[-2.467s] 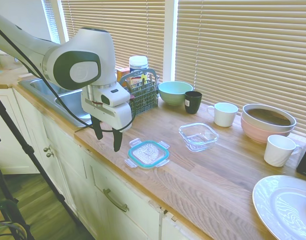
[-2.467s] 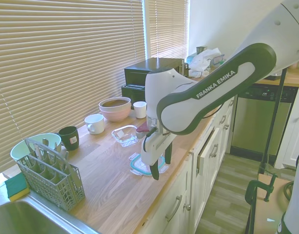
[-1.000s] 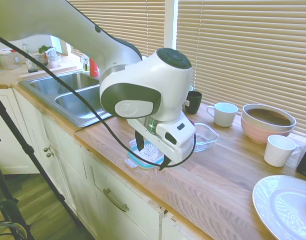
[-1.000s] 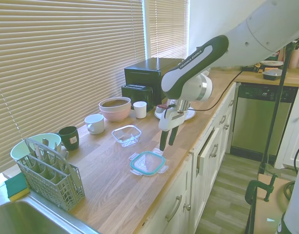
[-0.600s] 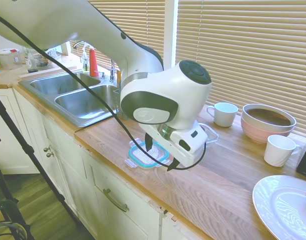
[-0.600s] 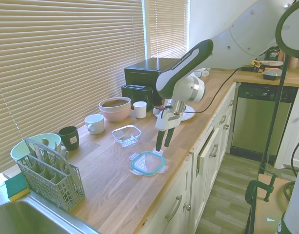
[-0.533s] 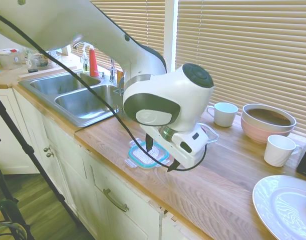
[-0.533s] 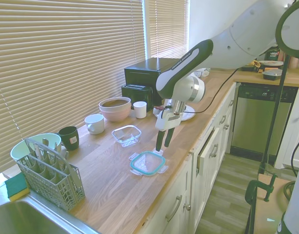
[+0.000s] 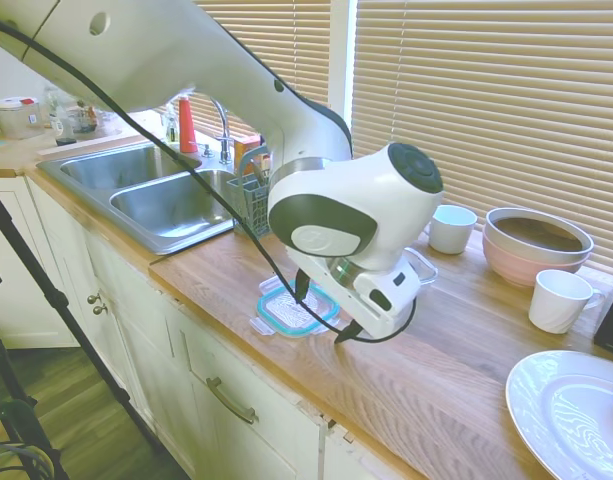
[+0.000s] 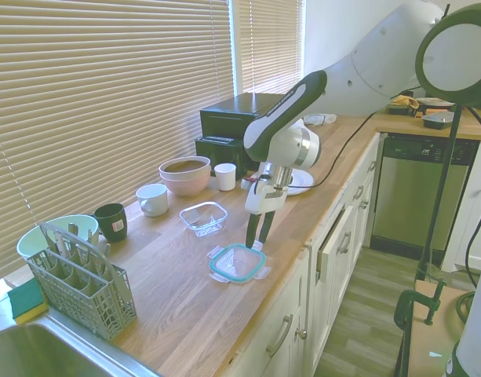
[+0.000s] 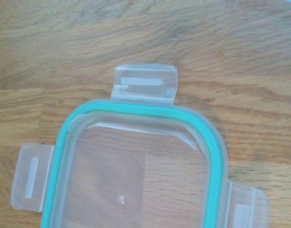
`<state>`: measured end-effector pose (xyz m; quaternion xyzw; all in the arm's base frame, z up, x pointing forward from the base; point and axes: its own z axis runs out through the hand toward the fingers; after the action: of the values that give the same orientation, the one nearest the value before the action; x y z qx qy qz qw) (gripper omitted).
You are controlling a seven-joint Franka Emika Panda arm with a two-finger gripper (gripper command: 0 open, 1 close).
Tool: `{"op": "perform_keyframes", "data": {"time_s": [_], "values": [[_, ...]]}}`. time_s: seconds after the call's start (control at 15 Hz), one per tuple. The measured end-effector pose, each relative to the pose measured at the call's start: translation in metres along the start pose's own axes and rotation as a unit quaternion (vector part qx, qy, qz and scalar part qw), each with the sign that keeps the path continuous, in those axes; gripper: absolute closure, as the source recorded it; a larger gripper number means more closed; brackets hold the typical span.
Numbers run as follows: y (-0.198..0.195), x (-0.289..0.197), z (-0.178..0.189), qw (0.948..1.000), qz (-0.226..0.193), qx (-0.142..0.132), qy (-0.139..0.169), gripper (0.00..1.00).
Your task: Cover the lid of the food container
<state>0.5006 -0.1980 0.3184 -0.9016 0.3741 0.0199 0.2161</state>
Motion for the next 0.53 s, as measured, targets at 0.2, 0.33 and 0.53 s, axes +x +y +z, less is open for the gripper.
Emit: {"op": "perform_keyframes", "data": {"time_s": [0.2, 0.33, 0.53], "values": [[-0.006, 0.007, 0.005, 1.0, -0.002, -0.002, -0.008, 0.0], [-0.01, 0.008, 0.006, 0.9999, -0.003, -0.002, -0.012, 0.0], [-0.018, 0.006, 0.011, 0.9998, -0.008, -0.003, -0.019, 0.0]]}}
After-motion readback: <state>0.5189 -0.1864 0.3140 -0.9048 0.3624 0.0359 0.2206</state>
